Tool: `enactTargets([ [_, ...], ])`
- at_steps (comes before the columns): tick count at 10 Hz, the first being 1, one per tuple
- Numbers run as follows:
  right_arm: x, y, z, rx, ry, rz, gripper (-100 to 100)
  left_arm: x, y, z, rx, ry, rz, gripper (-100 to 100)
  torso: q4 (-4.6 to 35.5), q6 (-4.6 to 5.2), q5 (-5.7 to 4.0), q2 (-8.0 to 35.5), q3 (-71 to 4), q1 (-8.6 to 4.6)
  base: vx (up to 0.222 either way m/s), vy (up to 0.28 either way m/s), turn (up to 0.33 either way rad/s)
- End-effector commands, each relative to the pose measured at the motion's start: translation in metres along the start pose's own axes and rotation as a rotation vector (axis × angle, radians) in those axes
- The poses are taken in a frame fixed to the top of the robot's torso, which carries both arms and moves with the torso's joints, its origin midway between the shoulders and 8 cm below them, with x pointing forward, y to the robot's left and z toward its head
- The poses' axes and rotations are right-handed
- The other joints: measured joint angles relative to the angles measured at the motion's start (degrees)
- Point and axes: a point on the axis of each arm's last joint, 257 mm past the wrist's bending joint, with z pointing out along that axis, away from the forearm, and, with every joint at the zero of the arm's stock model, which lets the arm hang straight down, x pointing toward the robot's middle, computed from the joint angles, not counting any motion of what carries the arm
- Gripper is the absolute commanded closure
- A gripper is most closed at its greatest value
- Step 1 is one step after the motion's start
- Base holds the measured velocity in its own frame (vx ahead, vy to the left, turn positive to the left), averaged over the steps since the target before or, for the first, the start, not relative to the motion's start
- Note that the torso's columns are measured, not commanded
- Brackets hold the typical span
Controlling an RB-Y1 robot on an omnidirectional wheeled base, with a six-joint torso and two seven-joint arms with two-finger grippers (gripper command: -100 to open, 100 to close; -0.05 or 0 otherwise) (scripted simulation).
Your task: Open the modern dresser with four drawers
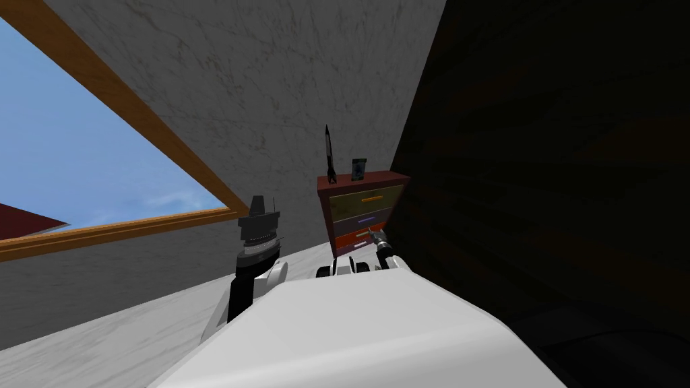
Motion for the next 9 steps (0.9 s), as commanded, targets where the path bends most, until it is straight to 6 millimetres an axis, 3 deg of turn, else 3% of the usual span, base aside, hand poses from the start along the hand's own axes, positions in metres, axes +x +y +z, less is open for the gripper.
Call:
enactTargets([
  [1,0.007,-0.011,0.002,0.047,0.013,-0.080,-100,0.000,0.000,0.000,0.000,0.000,0.000,0,0.00,0.02,0.00,0.01,0.00,-0.02,0.012,0.001,-0.016],
  [2,0.025,-0.020,0.001,0.087,0.052,-0.139,-100,0.000,0.000,0.000,0.000,0.000,0.000,0,0.01,0.03,-0.01,0.06,0.03,-0.04,0.020,0.002,0.096],
  [3,0.023,-0.022,0.001,0.096,0.045,-0.168,-100,0.000,0.000,0.000,0.000,0.000,0.000,0,0.01,0.00,-0.01,0.04,0.03,-0.02,0.021,0.001,0.067],
  [4,0.040,-0.028,-0.001,0.122,0.079,-0.231,-100,0.000,0.000,0.000,0.000,0.000,0.000,0,0.01,0.02,0.00,0.03,0.02,-0.03,0.023,0.004,0.133],
  [6,0.036,-0.033,-0.002,0.144,0.067,-0.280,-100,0.000,0.000,0.000,0.000,0.000,0.000,0,0.00,0.03,0.00,0.02,0.01,-0.03,0.019,0.001,0.023],
  [7,0.051,-0.040,-0.005,0.174,0.099,-0.350,-100,0.000,0.000,0.000,0.000,0.000,0.000,0,0.01,0.02,-0.01,0.05,0.02,-0.03,0.020,0.001,0.103],
  [8,0.047,-0.044,-0.005,0.188,0.089,-0.381,-100,0.000,0.000,0.000,0.000,0.000,0.000,0,0.01,0.00,-0.01,0.03,0.02,-0.01,0.022,0.002,0.071],
  [9,0.061,-0.048,-0.008,0.207,0.117,-0.451,-100,0.000,0.000,0.000,0.000,0.000,0.000,0,0.01,0.02,0.00,0.02,0.01,-0.02,0.031,0.004,0.118],
])
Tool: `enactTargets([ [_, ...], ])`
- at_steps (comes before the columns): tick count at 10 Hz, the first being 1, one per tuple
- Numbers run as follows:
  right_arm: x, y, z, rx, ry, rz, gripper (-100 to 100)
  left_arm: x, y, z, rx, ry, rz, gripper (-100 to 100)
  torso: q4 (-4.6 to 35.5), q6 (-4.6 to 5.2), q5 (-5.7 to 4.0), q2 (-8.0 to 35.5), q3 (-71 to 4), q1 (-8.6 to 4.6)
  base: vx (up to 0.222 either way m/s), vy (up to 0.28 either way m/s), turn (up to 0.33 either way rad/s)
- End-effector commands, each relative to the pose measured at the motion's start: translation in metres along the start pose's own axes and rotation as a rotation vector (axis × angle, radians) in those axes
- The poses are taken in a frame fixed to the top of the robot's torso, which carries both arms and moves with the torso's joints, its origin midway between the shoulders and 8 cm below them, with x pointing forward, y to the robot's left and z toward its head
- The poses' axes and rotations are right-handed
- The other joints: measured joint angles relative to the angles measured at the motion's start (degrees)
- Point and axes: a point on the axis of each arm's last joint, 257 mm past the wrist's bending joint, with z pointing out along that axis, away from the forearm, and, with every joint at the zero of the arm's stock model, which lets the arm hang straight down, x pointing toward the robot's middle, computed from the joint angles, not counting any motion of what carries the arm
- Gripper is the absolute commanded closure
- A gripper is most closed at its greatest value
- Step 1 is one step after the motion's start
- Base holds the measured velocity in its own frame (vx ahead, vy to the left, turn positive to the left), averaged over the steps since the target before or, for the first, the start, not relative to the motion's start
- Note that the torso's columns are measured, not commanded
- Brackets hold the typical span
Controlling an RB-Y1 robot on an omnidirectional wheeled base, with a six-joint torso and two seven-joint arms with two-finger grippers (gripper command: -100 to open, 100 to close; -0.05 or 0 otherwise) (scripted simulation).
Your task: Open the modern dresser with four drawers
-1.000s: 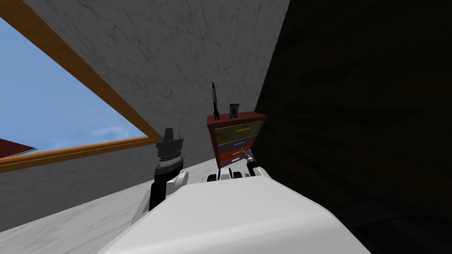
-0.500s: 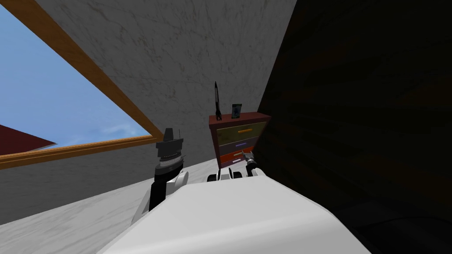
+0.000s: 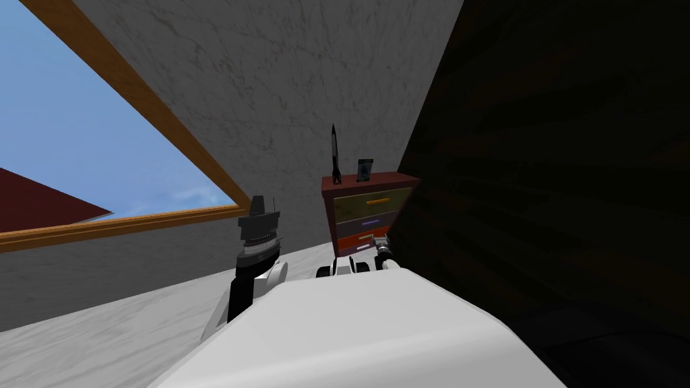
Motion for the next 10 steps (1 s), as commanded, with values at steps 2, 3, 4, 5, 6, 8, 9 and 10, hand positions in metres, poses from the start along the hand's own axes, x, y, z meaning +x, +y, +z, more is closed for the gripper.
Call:
enactTargets([
  [2,0.028,-0.008,-0.003,0.071,0.044,-0.186,-100,0.000,0.000,0.000,0.000,0.000,0.000,0,-0.01,0.00,0.00,-0.01,-0.01,-0.01,0.028,0.003,0.082],
  [3,0.024,-0.015,-0.003,0.099,0.032,-0.220,-100,0.000,0.000,0.000,0.000,0.000,0.000,0,0.00,-0.01,0.00,0.00,0.00,0.01,0.023,0.003,0.060],
  [4,0.037,-0.014,-0.005,0.110,0.054,-0.282,-100,0.000,0.000,0.000,0.000,0.000,0.000,0,0.01,0.00,0.00,0.02,0.01,0.00,0.026,-0.003,0.097],
  [5,0.034,-0.020,-0.006,0.136,0.047,-0.305,-100,0.000,0.000,0.000,0.000,0.000,0.000,0,0.00,-0.01,-0.01,0.01,0.01,-0.02,0.022,-0.003,0.062],
  [6,0.031,-0.020,-0.006,0.138,0.037,-0.322,-100,0.000,0.000,0.000,0.000,0.000,0.000,0,0.00,0.00,-0.01,0.02,0.01,-0.01,0.010,0.001,-0.001],
  [8,0.038,-0.025,-0.010,0.175,0.042,-0.414,-100,0.000,0.000,0.000,0.000,0.000,0.000,0,0.00,-0.02,0.00,0.01,0.01,0.01,0.020,0.001,0.083],
  [9,0.048,-0.025,-0.013,0.191,0.059,-0.475,-100,0.000,0.000,0.000,0.000,0.000,0.000,0,0.00,0.00,0.00,0.00,0.00,0.00,0.027,0.001,0.094],
  [10,0.043,-0.028,-0.014,0.209,0.046,-0.499,-100,0.000,0.000,0.000,0.000,0.000,0.000,0,-0.01,-0.01,-0.01,-0.03,-0.01,0.00,0.024,0.000,0.058],
])
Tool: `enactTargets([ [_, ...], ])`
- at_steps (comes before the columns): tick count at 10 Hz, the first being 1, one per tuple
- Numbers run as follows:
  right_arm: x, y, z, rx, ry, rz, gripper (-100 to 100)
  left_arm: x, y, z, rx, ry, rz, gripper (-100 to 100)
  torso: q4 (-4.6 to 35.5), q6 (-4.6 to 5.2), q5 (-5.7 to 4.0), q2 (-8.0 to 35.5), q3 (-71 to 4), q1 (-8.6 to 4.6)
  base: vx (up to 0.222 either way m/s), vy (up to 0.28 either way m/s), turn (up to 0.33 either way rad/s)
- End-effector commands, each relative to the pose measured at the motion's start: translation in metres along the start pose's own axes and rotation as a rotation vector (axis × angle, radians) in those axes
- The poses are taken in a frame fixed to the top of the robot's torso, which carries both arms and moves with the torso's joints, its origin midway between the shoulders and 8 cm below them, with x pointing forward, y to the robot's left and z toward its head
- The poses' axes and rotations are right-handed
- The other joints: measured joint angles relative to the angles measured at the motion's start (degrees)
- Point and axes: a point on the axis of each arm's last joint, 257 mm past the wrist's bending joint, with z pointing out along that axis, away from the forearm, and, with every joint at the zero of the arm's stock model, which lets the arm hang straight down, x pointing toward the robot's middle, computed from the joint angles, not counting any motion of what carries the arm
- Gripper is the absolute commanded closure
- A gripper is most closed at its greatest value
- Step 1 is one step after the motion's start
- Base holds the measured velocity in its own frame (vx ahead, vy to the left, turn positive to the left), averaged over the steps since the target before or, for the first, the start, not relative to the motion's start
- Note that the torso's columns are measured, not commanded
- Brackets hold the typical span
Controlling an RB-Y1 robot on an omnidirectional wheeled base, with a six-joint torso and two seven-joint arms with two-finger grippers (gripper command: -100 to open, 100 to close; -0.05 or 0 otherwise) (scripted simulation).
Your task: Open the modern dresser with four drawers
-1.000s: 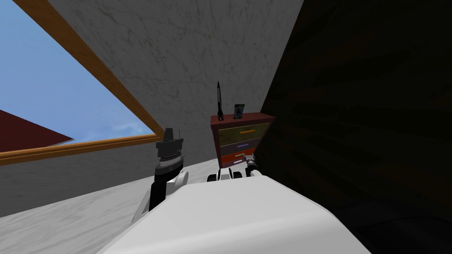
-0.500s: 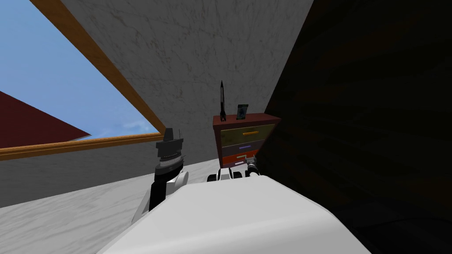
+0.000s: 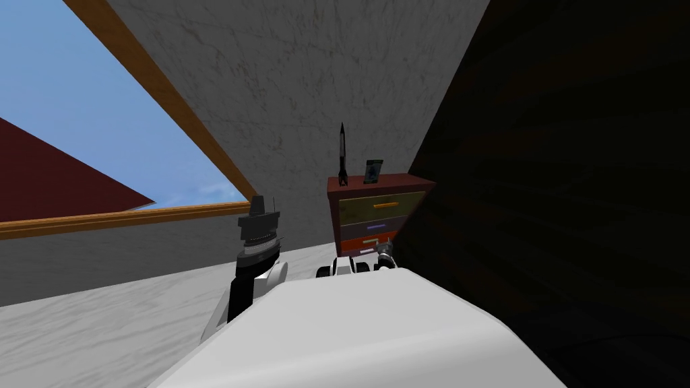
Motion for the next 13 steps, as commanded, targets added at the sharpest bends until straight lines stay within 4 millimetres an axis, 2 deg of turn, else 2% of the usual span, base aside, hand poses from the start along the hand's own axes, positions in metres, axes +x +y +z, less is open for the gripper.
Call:
enactTargets([
  [1,0.000,-0.005,-0.002,0.037,-0.014,-0.069,-100,0.000,0.000,0.000,0.000,0.000,0.000,0,0.00,0.02,0.00,0.02,0.01,-0.01,0.011,0.001,-0.003],
  [2,0.007,-0.005,-0.005,0.062,-0.005,-0.136,-100,0.000,0.000,0.000,0.000,0.000,0.000,0,0.02,0.02,0.00,0.07,0.03,-0.01,0.018,0.000,0.070],
  [3,0.003,-0.007,-0.006,0.073,-0.021,-0.157,-100,0.000,0.000,0.000,0.000,0.000,0.000,0,0.01,0.00,0.00,0.04,0.03,0.00,0.020,-0.001,0.069],
  [4,0.010,-0.005,-0.010,0.091,-0.013,-0.216,-100,0.000,0.000,0.000,0.000,0.000,0.000,0,0.01,0.01,0.00,0.03,0.01,-0.01,0.022,-0.001,0.123],
  [5,0.004,-0.008,-0.010,0.107,-0.031,-0.238,-100,0.000,0.000,0.000,0.000,0.000,0.000,0,0.00,0.00,0.00,0.02,0.01,0.00,0.020,-0.003,0.050],
  [6,0.009,-0.006,-0.014,0.124,-0.028,-0.294,-100,0.000,0.000,0.000,0.000,0.000,0.000,0,0.01,0.02,0.00,0.03,0.01,-0.01,0.027,0.003,0.068],
  [13,-0.006,-0.006,-0.032,0.225,-0.106,-0.507,-100,0.000,0.000,0.000,0.000,0.000,0.000,0,0.01,0.00,0.00,0.03,0.02,0.00,0.019,-0.001,0.062],
])
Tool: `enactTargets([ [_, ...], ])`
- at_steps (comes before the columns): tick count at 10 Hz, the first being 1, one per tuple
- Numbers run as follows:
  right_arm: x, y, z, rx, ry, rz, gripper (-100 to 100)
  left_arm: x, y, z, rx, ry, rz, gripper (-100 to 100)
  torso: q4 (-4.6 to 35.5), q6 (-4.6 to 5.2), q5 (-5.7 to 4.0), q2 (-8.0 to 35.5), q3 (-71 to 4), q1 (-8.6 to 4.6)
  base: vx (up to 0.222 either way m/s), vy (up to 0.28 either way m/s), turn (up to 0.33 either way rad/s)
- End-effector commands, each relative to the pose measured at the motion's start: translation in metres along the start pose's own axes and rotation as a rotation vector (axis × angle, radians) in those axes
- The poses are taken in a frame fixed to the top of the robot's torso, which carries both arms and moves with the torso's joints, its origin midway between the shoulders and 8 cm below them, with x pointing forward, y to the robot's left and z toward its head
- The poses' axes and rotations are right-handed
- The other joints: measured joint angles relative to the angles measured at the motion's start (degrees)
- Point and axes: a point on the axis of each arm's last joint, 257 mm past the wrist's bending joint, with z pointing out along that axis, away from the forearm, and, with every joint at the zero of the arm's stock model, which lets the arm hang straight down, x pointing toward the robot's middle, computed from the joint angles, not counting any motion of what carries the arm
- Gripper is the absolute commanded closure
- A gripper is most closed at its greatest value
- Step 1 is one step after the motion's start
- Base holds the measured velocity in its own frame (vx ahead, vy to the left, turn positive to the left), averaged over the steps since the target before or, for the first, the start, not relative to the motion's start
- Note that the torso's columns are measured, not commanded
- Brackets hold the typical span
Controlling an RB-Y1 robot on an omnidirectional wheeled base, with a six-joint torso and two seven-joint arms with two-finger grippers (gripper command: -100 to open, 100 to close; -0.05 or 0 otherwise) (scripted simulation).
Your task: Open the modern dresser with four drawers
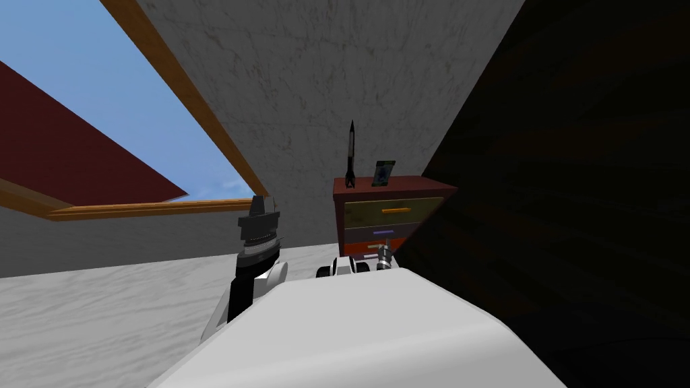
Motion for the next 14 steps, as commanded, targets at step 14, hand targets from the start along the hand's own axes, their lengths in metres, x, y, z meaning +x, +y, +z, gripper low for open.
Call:
enactTargets([
  [14,-0.058,-0.011,-0.037,0.159,-0.139,-0.237,-100,0.000,0.000,0.000,0.000,0.000,0.000,0,-0.04,0.01,-0.05,-0.16,-0.10,-0.17,0.023,-0.011,0.038],
])
